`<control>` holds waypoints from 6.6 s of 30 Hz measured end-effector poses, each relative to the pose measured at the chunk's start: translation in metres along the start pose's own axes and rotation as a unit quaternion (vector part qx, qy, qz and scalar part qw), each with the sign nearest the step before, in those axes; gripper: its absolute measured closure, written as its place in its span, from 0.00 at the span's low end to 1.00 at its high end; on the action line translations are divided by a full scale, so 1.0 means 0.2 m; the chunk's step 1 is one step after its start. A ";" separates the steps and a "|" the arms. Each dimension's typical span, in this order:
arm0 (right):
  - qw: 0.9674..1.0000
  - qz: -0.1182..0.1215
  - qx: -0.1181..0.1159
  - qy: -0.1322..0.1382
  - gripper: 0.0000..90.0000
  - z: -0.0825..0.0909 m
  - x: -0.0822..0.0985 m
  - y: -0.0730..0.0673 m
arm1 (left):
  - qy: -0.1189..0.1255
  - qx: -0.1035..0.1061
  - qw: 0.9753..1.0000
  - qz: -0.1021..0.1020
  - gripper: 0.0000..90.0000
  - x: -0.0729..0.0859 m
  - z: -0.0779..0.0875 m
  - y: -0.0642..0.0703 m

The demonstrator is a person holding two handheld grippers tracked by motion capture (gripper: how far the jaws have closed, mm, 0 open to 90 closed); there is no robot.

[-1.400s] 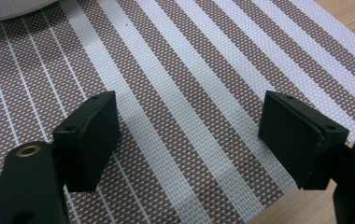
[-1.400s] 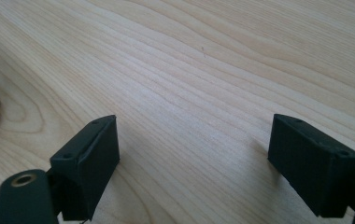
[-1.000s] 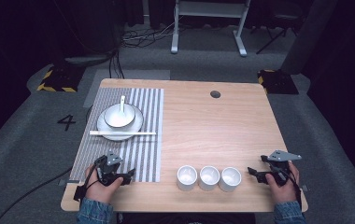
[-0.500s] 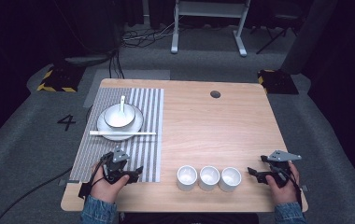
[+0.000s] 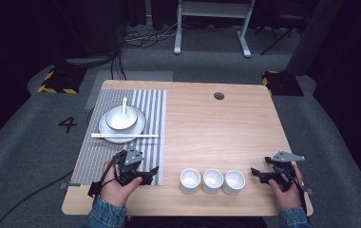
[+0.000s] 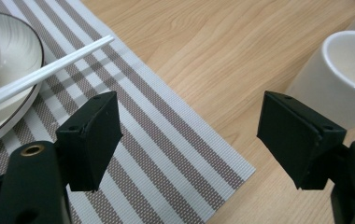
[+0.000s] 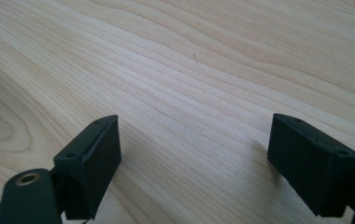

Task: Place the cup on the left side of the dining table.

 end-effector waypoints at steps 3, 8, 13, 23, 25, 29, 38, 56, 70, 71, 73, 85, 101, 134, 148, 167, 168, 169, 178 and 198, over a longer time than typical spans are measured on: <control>1.000 0.000 0.000 0.000 0.19 0.00 0.00 0.00 | 0.004 0.007 1.000 0.002 0.24 -0.03 0.01 0.01; 1.000 0.000 0.000 0.000 0.19 0.00 0.00 0.00 | 0.019 0.018 1.000 -0.008 0.23 -0.08 0.02 0.05; 1.000 0.000 0.000 0.000 0.19 0.00 0.00 0.00 | 0.026 0.029 0.999 -0.016 0.23 -0.12 0.01 0.09; 1.000 0.000 0.000 0.000 0.19 0.00 0.00 0.00 | 0.040 0.065 0.997 -0.019 0.23 -0.20 -0.01 0.19; 1.000 0.000 0.000 0.000 0.19 0.00 0.00 0.00 | 0.043 0.064 0.997 -0.022 0.23 -0.21 -0.02 0.21; 1.000 0.000 0.000 0.000 0.19 0.00 0.00 0.00 | 0.048 0.070 0.996 -0.016 0.22 -0.22 -0.04 0.25; 1.000 0.000 0.000 0.000 0.19 0.00 0.00 0.00 | 0.053 0.091 0.994 -0.008 0.21 -0.22 -0.11 0.36; 1.000 0.000 0.000 0.000 0.19 0.00 0.00 0.00 | 0.036 0.126 0.991 -0.022 0.21 -0.15 -0.22 0.49; 1.000 0.000 0.000 0.000 0.19 0.00 0.00 0.00 | 0.015 0.118 0.991 -0.062 0.21 -0.09 -0.33 0.54; 1.000 0.000 0.000 0.000 0.19 0.00 0.00 0.00 | 0.013 0.120 0.991 -0.063 0.21 -0.08 -0.33 0.54; 1.000 0.000 0.000 0.000 0.19 0.00 0.00 0.00 | 0.009 0.116 0.991 -0.068 0.21 -0.08 -0.35 0.54; 1.000 0.000 0.000 0.000 0.19 0.00 0.00 0.00 | -0.004 0.118 0.990 -0.082 0.29 -0.05 -0.38 0.54; 1.000 0.000 0.001 0.000 0.19 0.00 0.00 0.00 | 0.009 0.126 0.988 -0.090 0.29 -0.04 -0.39 0.53; 1.000 0.000 0.001 0.000 0.19 0.00 0.00 0.00 | 0.005 0.131 0.989 -0.065 0.29 -0.12 -0.23 0.46; 1.000 0.000 0.001 0.000 0.19 0.00 0.00 0.00 | 0.029 0.104 0.993 -0.053 0.29 -0.16 -0.13 0.33; 1.000 0.000 0.000 0.000 0.19 0.00 0.00 0.00 | 0.040 0.047 0.998 -0.029 0.29 -0.18 -0.02 0.14; 1.000 0.000 0.001 0.000 0.19 0.00 0.00 0.00 | 0.040 0.045 0.998 -0.023 0.29 -0.18 -0.02 0.13; 1.000 0.000 0.001 0.000 0.19 0.00 0.00 0.00 | 0.041 0.040 0.998 -0.021 0.29 -0.18 -0.01 0.11; 1.000 0.000 0.001 0.000 0.19 0.00 0.00 0.00 | 0.044 0.002 0.999 -0.008 0.29 -0.17 0.03 0.00; 1.000 0.000 0.001 0.000 0.19 0.00 0.00 0.00 | 0.061 -0.078 0.994 0.044 0.29 -0.10 0.05 -0.21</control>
Point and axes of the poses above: each handheld gripper's, and its own axes: z roughly backward along the jaws, x roughly out of its underside, y roughly to its right, the point moved 3 cm from there along -z, roughly forward along the jaws, and after that the axes turned 4 degrees about -x, right-handed, at the moved point
